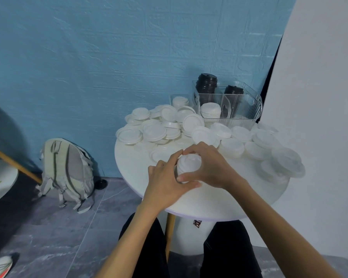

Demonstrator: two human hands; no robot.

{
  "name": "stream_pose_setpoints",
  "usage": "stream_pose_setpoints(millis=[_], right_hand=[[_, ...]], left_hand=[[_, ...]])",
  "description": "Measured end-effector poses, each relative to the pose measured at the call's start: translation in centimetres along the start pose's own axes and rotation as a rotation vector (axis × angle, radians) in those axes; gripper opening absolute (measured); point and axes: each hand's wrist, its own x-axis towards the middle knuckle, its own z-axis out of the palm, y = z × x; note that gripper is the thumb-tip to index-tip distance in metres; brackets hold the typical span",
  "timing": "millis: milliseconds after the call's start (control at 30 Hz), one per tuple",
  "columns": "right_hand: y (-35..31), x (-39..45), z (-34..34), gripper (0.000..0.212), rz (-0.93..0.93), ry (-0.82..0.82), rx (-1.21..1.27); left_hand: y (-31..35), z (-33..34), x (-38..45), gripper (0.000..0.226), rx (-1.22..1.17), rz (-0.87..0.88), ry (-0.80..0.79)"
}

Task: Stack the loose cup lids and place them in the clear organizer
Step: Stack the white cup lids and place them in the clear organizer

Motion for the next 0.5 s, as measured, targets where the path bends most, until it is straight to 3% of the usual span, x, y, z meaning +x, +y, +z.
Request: stream_pose_setpoints(millis=[167,333,500], right_hand=[[0.8,-0.2,1.0,0.068,0.016,0.057,0.050],[1.0,-0.3,1.5,0.075,0.046,0.057,0.018],[0.7,-0.6,0.9,0.095,0.053,0.044,0.051]], left_hand=[[0.3,0.0,-0.2,0.101,0.007,0.033,-0.024],[0.2,0.0,-0.2,0.079,0.118,0.123,-0.012],[0.1,0.0,-0.1,0.057,0.134,0.121,-0.013]])
